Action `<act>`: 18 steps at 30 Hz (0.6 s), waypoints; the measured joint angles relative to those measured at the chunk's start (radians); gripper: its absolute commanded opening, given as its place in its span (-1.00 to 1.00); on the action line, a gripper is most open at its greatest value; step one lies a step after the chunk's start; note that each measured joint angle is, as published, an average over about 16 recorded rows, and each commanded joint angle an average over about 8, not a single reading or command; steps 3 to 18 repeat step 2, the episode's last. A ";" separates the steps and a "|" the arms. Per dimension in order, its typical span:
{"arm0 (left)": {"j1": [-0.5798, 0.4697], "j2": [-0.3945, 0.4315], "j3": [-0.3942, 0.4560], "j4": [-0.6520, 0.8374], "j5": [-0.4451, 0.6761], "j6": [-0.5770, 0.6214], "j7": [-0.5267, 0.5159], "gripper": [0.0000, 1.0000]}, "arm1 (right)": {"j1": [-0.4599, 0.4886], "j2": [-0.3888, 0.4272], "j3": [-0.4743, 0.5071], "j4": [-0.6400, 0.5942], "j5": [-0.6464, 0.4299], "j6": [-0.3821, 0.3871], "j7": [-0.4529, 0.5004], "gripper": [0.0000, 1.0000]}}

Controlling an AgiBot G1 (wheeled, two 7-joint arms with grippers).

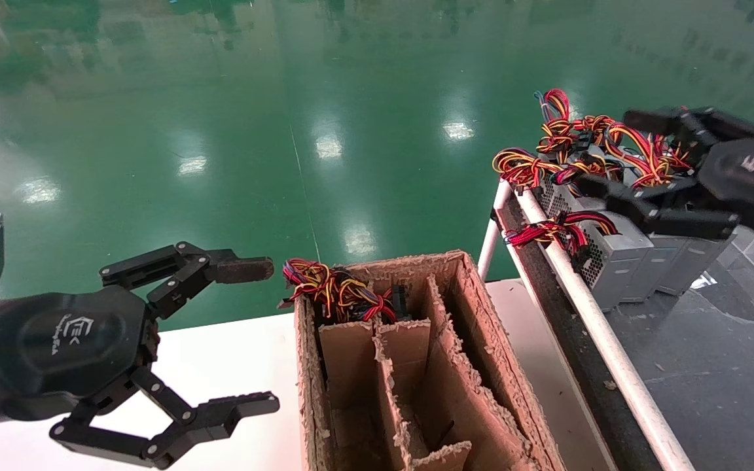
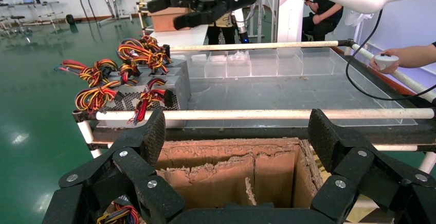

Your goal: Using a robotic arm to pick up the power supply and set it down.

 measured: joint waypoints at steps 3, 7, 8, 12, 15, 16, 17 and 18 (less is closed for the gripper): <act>0.000 0.000 0.000 0.000 0.000 0.000 0.000 1.00 | -0.012 0.001 0.002 0.020 0.007 -0.004 0.007 1.00; 0.000 0.000 0.000 0.000 0.000 0.000 0.000 1.00 | -0.012 0.001 0.002 0.020 0.007 -0.004 0.007 1.00; 0.000 0.000 0.000 0.000 0.000 0.000 0.000 1.00 | -0.012 0.001 0.002 0.020 0.007 -0.004 0.007 1.00; 0.000 0.000 0.000 0.000 0.000 0.000 0.000 1.00 | -0.012 0.001 0.002 0.020 0.007 -0.004 0.007 1.00; 0.000 0.000 0.000 0.000 0.000 0.000 0.000 1.00 | -0.012 0.001 0.002 0.020 0.007 -0.004 0.007 1.00; 0.000 0.000 0.000 0.000 0.000 0.000 0.000 1.00 | -0.012 0.001 0.002 0.020 0.007 -0.004 0.007 1.00; 0.000 0.000 0.000 0.000 0.000 0.000 0.000 1.00 | -0.012 0.001 0.002 0.020 0.007 -0.004 0.007 1.00; 0.000 0.000 0.000 0.000 0.000 0.000 0.000 1.00 | -0.012 0.001 0.002 0.020 0.007 -0.004 0.007 1.00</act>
